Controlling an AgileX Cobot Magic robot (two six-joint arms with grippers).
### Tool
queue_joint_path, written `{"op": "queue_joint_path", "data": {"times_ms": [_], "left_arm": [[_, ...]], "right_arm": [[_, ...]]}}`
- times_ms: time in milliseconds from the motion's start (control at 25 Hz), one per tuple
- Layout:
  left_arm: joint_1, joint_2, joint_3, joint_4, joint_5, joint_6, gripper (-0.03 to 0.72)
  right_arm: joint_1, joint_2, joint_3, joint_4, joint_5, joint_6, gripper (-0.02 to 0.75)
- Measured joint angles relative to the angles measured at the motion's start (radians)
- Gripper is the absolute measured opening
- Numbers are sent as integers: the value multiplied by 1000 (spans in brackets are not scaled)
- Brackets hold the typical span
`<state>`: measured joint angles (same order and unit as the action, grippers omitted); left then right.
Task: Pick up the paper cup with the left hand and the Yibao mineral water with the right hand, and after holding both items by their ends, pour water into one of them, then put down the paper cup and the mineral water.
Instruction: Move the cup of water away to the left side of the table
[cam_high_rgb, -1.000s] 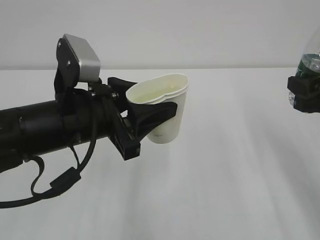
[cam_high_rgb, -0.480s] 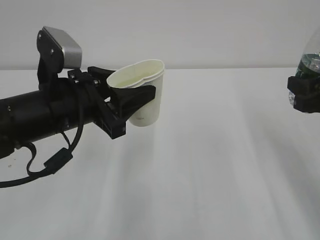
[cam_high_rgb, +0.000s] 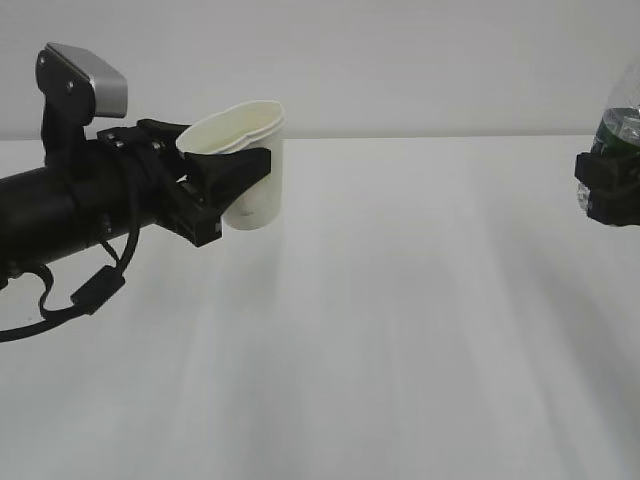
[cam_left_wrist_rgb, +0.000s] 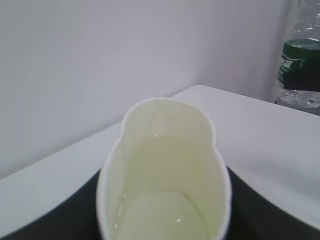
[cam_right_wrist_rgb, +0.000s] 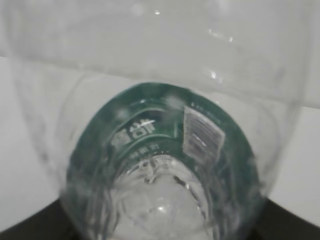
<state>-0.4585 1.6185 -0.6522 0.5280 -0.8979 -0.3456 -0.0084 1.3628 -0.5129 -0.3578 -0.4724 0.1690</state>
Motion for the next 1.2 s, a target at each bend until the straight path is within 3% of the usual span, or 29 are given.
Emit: {"op": "queue_joint_path", "data": {"times_ms": [1200], "left_arm": [[182,0,0,-53,0,8,373]], "right_arm": [[0,0,0,2,1,0,403]]}}
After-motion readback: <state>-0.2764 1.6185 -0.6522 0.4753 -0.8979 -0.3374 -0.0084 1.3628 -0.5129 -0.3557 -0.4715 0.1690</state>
